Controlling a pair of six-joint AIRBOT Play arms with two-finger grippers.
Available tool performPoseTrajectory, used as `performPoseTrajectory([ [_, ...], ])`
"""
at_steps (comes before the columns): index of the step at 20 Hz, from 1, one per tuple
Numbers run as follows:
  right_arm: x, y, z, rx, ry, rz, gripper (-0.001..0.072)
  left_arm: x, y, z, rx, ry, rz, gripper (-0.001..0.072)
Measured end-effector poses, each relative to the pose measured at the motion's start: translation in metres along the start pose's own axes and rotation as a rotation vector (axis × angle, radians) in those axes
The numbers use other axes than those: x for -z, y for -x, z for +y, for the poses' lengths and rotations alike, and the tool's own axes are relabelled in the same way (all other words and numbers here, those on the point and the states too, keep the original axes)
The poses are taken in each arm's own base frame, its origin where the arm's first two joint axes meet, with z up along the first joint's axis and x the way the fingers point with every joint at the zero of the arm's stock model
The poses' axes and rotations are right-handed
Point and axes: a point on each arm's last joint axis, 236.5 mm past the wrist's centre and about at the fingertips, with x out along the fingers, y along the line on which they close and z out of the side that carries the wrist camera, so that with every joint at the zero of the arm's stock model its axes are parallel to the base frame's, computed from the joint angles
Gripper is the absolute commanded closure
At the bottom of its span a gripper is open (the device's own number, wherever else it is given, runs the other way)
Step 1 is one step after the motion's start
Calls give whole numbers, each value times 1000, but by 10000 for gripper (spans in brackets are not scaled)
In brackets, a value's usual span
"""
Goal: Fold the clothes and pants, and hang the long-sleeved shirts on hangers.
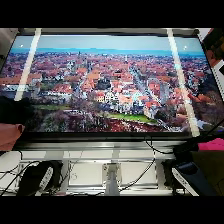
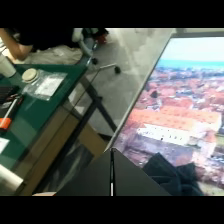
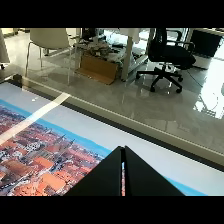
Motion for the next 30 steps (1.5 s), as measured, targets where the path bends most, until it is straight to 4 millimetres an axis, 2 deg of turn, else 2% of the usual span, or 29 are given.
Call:
performPoseTrajectory([
  [5, 0, 0, 0, 0, 0, 0, 703, 10, -8, 17, -101, -34, 39, 688],
  [8, -1, 0, 0, 1, 0, -3, 703, 25, -21, 13, -133, -57, 90, 689],
  [17, -28, 2, -10, 43, 0, -118, 702, 102, -87, -34, -176, -81, 314, 689],
  [23, -33, 3, -12, 52, 0, -142, 702, 154, -138, -101, -19, -29, 522, 690],
  [25, -34, 3, -12, 52, 0, -143, 703, 171, -147, -112, 15, -58, 593, 689],
  [26, -34, 3, -12, 53, 0, -144, 702, 180, -151, -109, 6, -78, 633, 684],
  [27, -34, 3, -13, 53, 0, -146, 702, 190, -153, -102, -20, -108, 676, 625],
  [28, -34, 3, -13, 54, 0, -146, 702, 198, -154, -92, -59, -115, 713, 338],
  [29, -34, 3, -13, 53, 0, -146, 702, 208, -155, -79, -110, -97, 753, 83],
  [30, -35, 3, -13, 54, 0, -147, 703, 218, -156, -66, -160, -71, 793, 24],
])
